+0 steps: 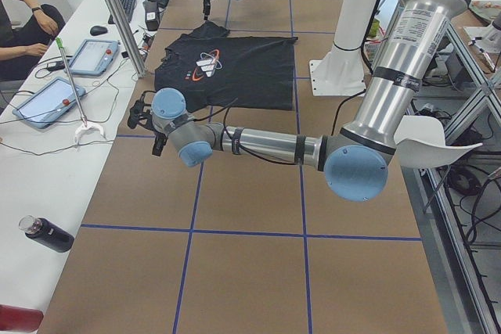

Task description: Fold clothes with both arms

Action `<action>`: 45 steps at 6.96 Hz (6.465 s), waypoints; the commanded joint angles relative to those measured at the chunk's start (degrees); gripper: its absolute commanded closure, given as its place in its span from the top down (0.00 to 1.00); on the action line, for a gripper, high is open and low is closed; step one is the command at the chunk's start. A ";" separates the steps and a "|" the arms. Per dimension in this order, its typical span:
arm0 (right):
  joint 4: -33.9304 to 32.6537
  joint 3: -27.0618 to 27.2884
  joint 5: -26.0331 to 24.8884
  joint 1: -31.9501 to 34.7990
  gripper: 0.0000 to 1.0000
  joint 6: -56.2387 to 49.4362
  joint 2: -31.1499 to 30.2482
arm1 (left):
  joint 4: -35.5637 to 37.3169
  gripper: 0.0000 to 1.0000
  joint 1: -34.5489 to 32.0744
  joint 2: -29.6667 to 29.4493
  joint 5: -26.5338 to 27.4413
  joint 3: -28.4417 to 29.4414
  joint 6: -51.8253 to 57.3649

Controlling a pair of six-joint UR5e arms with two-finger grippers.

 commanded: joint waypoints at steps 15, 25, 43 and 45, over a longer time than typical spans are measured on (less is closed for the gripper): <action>-0.41 -2.05 0.26 -1.05 0.17 0.29 0.10 | -0.02 1.00 0.00 -0.09 -0.01 -0.20 0.05; -9.14 1.83 -0.56 -7.26 0.00 10.58 16.14 | -0.10 1.00 -0.08 0.17 -0.01 -0.11 0.58; -11.13 17.11 2.37 -6.06 1.00 25.17 8.19 | -16.72 0.96 26.62 -18.89 36.70 21.58 -26.31; -11.05 16.76 2.37 -6.06 1.00 25.08 8.36 | -16.72 0.89 27.51 -21.96 38.57 25.80 -26.14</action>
